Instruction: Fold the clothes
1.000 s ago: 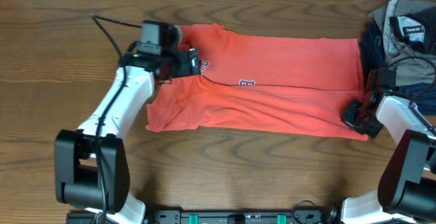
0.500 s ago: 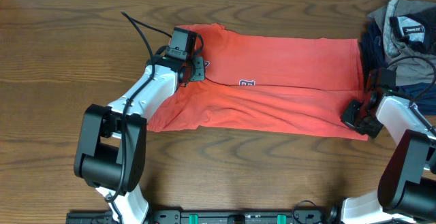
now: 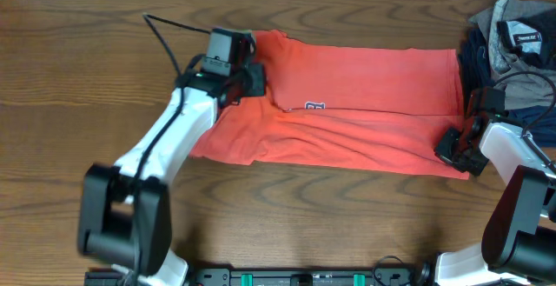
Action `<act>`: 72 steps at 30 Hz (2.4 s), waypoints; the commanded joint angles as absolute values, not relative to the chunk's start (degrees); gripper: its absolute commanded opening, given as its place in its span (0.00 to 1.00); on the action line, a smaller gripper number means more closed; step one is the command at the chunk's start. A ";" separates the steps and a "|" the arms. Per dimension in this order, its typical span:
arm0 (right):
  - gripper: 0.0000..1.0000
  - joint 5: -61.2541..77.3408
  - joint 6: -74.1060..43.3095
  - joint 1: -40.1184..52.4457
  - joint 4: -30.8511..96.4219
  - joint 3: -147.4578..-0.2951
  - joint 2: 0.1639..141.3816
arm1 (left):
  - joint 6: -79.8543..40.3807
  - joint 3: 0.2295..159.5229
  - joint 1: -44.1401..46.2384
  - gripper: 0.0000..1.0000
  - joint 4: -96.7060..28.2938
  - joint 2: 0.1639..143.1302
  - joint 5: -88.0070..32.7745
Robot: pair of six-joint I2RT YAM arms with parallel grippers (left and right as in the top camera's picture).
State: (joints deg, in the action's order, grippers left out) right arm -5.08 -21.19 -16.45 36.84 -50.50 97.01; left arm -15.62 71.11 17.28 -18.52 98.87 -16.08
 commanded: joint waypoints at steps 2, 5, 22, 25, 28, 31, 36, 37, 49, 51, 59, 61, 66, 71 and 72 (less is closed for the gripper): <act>0.11 -4.47 -20.27 -16.82 37.69 -48.95 97.89 | -14.85 71.68 17.43 0.06 -19.05 96.82 -22.90; 0.11 -4.47 -20.29 -16.82 37.71 -48.95 97.89 | -14.87 71.66 17.56 0.06 -20.12 98.89 -22.94; 0.11 -4.47 -20.27 -16.82 39.42 -48.95 97.89 | -14.90 72.31 20.53 0.54 -15.79 108.92 -10.44; 0.11 -4.47 -20.27 -16.82 39.59 -48.95 97.89 | -14.94 73.36 18.65 0.56 -16.69 106.56 -5.39; 0.11 -4.47 -20.27 -16.82 39.57 -48.95 97.89 | -14.94 73.43 16.25 0.57 -18.70 102.78 -5.30; 0.11 -4.47 -20.27 -16.82 39.57 -48.95 97.89 | -15.42 73.43 13.69 0.61 -22.57 98.91 -5.30; 0.12 -4.43 -20.29 -16.82 40.18 -48.95 97.89 | -15.77 73.38 8.91 0.67 -31.73 96.47 -5.26; 0.13 -4.43 -20.29 -16.82 40.77 -48.95 97.89 | -15.77 73.28 7.94 0.70 -33.80 96.77 -5.26; 0.19 -4.47 -20.25 -16.82 44.38 -48.95 97.89 | -21.76 67.11 1.06 0.86 -45.91 102.83 -7.84; 0.19 -4.45 -20.25 -16.82 44.40 -48.95 97.89 | -21.76 65.80 1.04 0.86 -44.64 103.46 -10.24; 0.18 -4.47 -20.08 -16.82 44.66 -48.95 97.89 | -25.19 59.53 1.04 0.67 -38.02 103.79 -10.79; 0.18 -4.49 -20.08 -16.86 45.10 -48.95 97.89 | -25.19 59.46 1.04 0.34 -38.11 103.79 -8.60; 0.18 -5.54 -20.08 -16.93 45.63 -48.95 97.89 | -25.21 59.46 0.93 0.06 -41.25 103.79 -5.65; 0.18 -9.39 -20.14 -16.95 48.80 -48.95 97.89 | -29.17 59.46 0.67 0.06 -52.40 103.79 -3.51; 0.17 -9.93 -20.51 -16.99 49.65 -48.95 97.89 | -30.15 59.46 0.58 0.06 -54.98 103.79 -3.27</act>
